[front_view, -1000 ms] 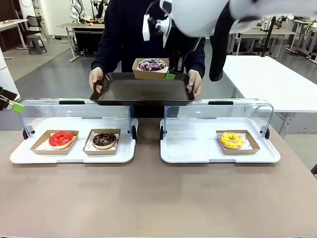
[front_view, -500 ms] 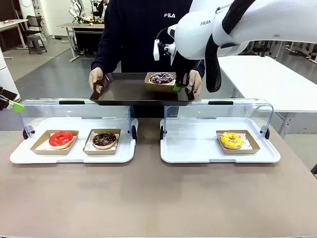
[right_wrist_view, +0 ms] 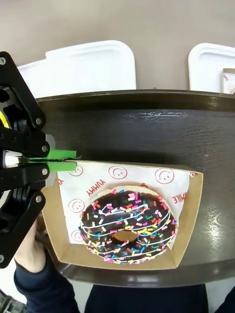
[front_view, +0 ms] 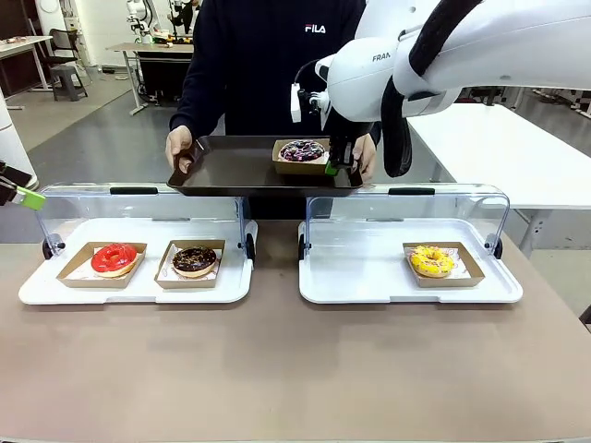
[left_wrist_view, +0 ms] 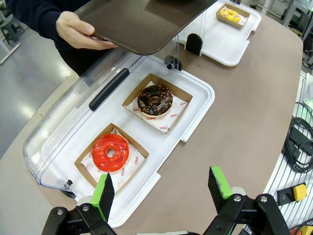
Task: Provide the desired donut to the person.
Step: Place the picked Paper togo box onto the Handle tray extended by the person.
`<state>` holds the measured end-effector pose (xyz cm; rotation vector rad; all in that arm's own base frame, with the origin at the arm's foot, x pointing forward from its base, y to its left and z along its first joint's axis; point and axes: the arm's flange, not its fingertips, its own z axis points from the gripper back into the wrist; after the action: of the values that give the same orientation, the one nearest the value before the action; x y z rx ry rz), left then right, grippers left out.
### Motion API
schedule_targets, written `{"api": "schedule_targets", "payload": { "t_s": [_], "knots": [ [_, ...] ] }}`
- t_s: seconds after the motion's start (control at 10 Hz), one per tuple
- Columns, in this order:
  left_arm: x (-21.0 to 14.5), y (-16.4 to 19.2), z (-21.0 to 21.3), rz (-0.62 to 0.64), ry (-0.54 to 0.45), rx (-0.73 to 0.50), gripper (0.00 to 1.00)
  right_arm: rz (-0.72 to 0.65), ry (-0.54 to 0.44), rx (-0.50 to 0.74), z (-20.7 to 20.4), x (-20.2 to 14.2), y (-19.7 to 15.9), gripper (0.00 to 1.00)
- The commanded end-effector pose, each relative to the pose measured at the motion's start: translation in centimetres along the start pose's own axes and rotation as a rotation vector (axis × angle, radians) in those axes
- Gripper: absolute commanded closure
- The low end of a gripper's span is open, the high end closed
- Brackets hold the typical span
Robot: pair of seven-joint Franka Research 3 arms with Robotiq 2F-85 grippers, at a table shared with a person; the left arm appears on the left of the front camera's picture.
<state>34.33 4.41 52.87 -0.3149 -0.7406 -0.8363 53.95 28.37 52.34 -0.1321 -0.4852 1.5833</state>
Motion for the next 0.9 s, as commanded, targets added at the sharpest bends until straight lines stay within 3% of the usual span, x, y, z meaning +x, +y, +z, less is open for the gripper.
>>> {"api": "schedule_targets", "payload": {
  "t_s": [0.0, 0.1, 0.2, 0.3, 0.4, 0.8],
  "knots": [
    [-0.1, 0.1, 0.0, 0.006, -0.010, -0.006, 0.00, 0.006, 0.009, -0.007, -0.3, -0.1, -0.5, 0.39],
    [-0.1, 0.1, 0.0, 0.006, -0.010, -0.006, 0.00, 0.008, 0.010, -0.010, -0.2, -0.1, -0.5, 0.39],
    [-0.1, 0.1, 0.0, 0.006, -0.010, -0.006, 0.00, 0.010, 0.005, -0.005, 0.3, -0.2, -0.5, 0.00],
    [-0.1, 0.1, 0.0, 0.006, -0.010, -0.006, 0.00, 0.012, -0.001, -0.003, 1.0, -0.3, -0.4, 0.37],
    [-0.1, 0.1, 0.0, 0.006, -0.010, -0.006, 0.00, 0.015, -0.006, -0.007, 1.5, -0.3, -0.4, 0.00],
    [-0.1, 0.1, 0.0, 0.006, -0.010, -0.006, 0.00, 0.017, -0.008, 0.052, 2.4, -0.2, -0.2, 0.00]
  ]
}}
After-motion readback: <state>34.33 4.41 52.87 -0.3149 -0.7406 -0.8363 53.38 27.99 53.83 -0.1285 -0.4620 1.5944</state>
